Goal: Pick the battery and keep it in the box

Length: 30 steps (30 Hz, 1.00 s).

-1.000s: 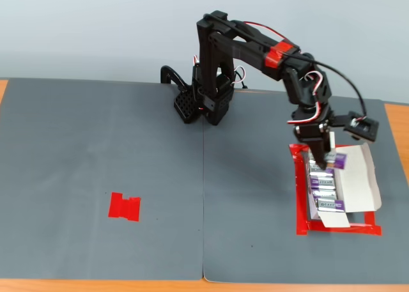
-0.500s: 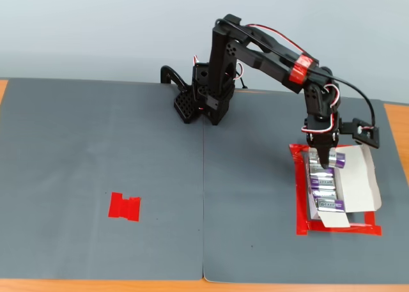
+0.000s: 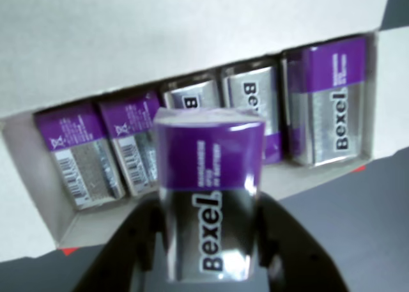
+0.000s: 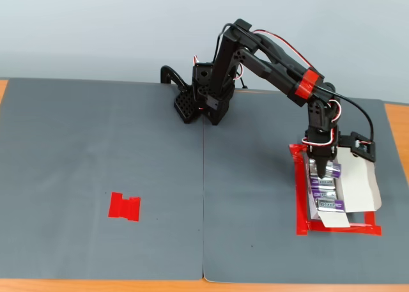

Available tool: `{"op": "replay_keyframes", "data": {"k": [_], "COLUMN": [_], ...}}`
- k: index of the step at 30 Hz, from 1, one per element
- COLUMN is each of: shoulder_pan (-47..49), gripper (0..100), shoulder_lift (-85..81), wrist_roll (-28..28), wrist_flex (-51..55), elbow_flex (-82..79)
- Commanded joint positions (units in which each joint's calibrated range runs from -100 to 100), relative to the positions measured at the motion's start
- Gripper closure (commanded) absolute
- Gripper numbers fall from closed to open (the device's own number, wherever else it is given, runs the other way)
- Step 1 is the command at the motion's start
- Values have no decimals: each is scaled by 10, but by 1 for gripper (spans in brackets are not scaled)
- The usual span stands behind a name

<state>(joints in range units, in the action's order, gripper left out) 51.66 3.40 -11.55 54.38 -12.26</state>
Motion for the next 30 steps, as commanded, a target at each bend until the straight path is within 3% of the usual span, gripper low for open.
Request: {"op": "replay_keyframes", "data": {"k": [1, 23, 30], "shoulder_pan": [0, -4, -4], "gripper": [95, 94, 78], "shoulder_lift": [-8, 28, 28], "wrist_roll": [2, 2, 20], "wrist_flex": [-25, -41, -40], "elbow_flex": [38, 38, 38]}}
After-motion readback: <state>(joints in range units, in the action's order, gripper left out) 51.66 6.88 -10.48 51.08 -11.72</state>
